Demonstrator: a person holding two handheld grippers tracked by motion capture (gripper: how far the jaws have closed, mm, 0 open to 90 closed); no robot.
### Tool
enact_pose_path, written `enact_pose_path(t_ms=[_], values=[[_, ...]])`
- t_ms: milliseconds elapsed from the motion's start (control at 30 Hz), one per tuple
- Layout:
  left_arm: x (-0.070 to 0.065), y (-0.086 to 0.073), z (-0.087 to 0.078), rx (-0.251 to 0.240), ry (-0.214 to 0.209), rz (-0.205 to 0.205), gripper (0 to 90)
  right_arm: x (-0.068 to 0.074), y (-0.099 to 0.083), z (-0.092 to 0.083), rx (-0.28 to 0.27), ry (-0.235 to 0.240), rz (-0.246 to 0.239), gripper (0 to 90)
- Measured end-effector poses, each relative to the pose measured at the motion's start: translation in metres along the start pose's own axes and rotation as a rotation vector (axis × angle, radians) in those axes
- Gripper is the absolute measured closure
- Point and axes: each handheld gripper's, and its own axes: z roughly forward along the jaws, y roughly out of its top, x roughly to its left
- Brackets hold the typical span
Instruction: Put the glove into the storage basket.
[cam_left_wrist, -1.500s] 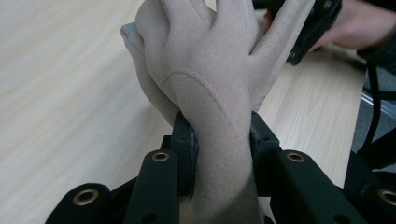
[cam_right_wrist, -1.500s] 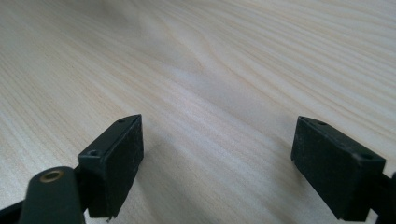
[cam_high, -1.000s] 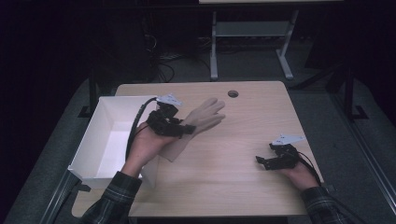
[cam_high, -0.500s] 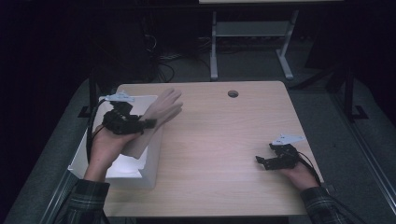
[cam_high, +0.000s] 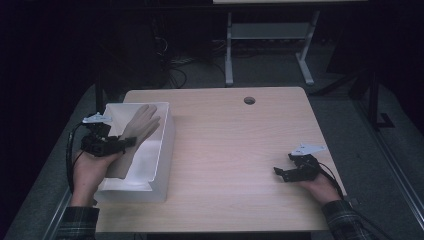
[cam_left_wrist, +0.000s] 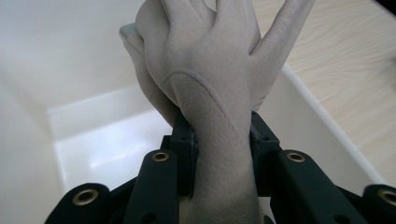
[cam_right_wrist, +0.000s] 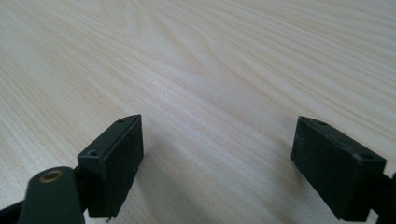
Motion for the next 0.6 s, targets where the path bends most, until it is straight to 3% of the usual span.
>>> enact_pose_path(t_ms=[100,300,600], values=[[0.004,-0.006,0.012,0.014,0.021,-0.021,69.1,0.0,0.0,0.0,0.0,0.0,0.0,16.2],[0.01,-0.015,0.037,0.051,0.038,-0.026,68.6,0.0,0.0,0.0,0.0,0.0,0.0,16.2],[0.013,-0.029,0.066,0.107,0.036,-0.047,65.7,0.0,0.0,0.0,0.0,0.0,0.0,16.2]])
